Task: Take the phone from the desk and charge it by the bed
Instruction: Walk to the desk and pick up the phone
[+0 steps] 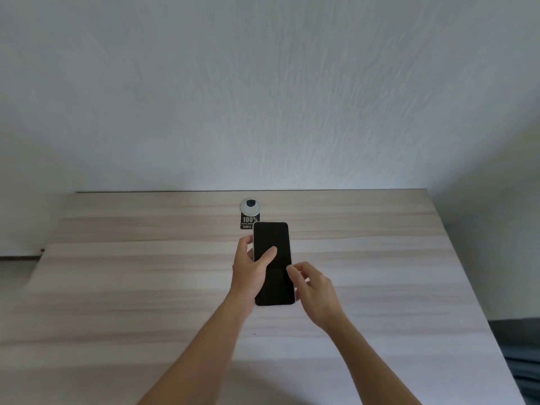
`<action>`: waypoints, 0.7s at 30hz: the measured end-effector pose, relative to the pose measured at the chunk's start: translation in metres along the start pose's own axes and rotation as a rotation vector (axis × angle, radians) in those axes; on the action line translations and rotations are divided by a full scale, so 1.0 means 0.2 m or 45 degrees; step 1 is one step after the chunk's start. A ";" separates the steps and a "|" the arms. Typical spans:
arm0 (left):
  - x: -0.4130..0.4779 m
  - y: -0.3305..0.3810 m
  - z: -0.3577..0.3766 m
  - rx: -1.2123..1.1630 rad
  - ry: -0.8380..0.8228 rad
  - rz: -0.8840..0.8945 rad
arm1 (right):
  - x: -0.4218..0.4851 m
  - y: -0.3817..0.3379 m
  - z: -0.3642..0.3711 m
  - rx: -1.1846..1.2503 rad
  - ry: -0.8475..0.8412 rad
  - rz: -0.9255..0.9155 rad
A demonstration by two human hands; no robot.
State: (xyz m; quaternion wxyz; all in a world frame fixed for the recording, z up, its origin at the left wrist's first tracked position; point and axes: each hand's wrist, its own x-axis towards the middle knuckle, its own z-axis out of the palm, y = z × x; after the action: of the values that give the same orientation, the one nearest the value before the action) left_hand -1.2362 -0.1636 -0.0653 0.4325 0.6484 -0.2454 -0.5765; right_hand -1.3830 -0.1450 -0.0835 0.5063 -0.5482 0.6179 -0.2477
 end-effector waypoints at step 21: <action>-0.35 -0.07 -0.37 -0.128 -0.035 0.048 | -0.47 -0.18 0.35 0.111 0.004 -0.124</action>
State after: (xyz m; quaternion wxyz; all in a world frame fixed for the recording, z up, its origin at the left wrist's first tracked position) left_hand -1.1829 -0.0785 -0.0430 0.4718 0.6131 -0.2343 -0.5887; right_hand -1.3146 -0.0506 -0.0444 0.5160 -0.5547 0.5799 -0.2996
